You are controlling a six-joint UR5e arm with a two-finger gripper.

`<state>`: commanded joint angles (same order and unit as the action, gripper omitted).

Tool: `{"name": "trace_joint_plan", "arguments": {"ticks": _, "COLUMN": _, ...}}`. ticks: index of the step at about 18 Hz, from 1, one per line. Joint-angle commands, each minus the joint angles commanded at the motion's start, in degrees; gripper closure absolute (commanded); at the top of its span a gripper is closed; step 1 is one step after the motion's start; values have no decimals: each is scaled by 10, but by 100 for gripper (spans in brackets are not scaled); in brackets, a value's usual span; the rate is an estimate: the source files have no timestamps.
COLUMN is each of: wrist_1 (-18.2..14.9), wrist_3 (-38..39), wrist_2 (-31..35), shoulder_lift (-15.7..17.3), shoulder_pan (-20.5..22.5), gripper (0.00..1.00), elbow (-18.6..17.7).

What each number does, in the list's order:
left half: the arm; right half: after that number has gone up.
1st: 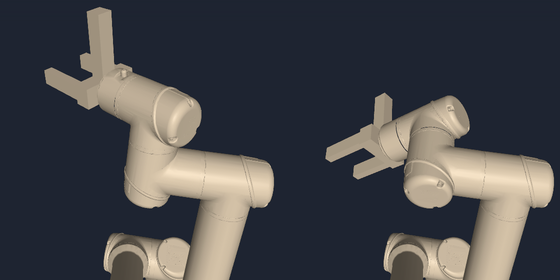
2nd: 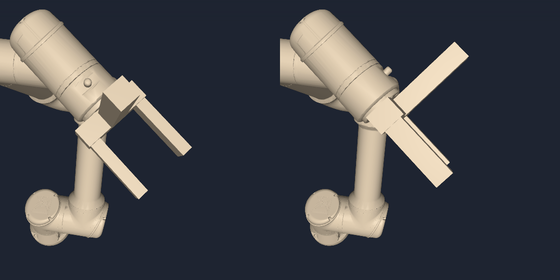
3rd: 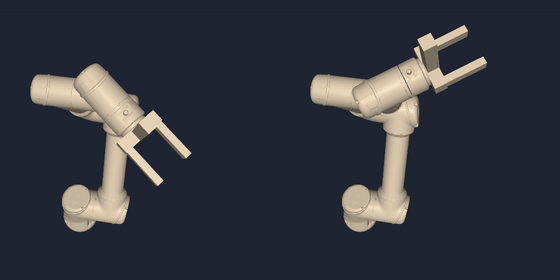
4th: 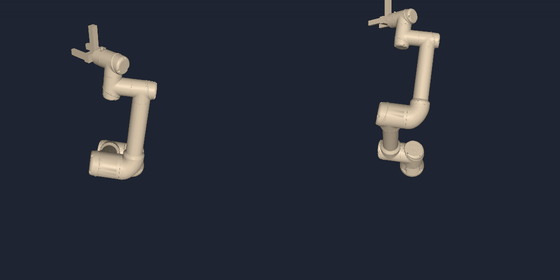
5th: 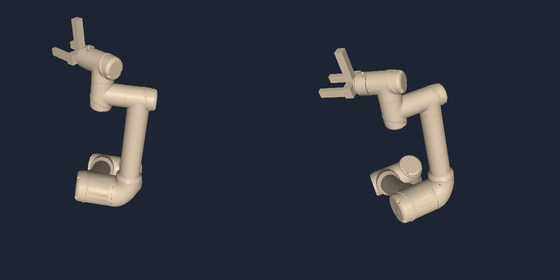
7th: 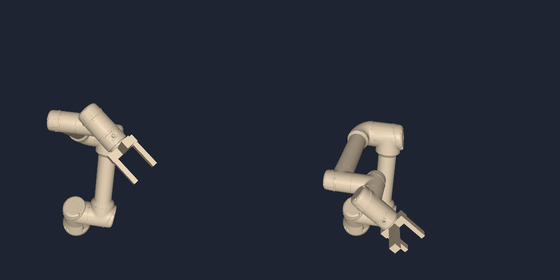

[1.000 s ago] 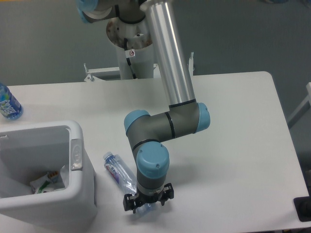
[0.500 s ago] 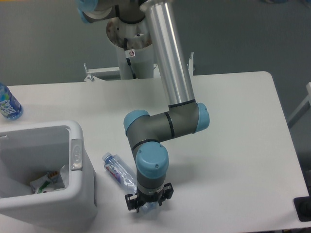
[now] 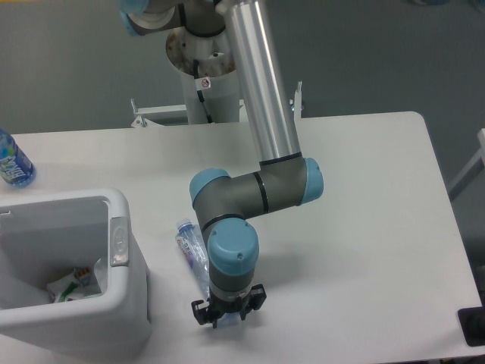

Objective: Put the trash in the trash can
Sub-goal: 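Close the gripper around the bottle's cap end, then lift the bottle and carry it over the white bin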

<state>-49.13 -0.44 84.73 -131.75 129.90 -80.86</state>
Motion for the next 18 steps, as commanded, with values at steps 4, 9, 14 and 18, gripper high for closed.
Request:
{"name": "trace_joint_plan", "arguments": {"ticks": 4, "wrist_1": 0, "wrist_3": -4, "wrist_2": 0, "shoulder_lift": 8, "shoulder_pan": 1, "gripper": 41, "elbow": 0}}
{"name": "trace_joint_plan", "arguments": {"ticks": 9, "wrist_1": 0, "wrist_3": -41, "wrist_2": 0, "shoulder_lift": 31, "shoulder_pan": 4, "gripper": 41, "elbow": 4}}
{"name": "trace_joint_plan", "arguments": {"ticks": 14, "wrist_1": 19, "wrist_3": -41, "wrist_2": -4, "shoulder_lift": 95, "shoulder_pan": 35, "gripper": 41, "elbow": 47}}
{"name": "trace_joint_plan", "arguments": {"ticks": 18, "wrist_1": 33, "wrist_3": -39, "wrist_2": -30, "shoulder_lift": 118, "shoulder_pan": 66, "gripper": 41, "elbow": 107}}
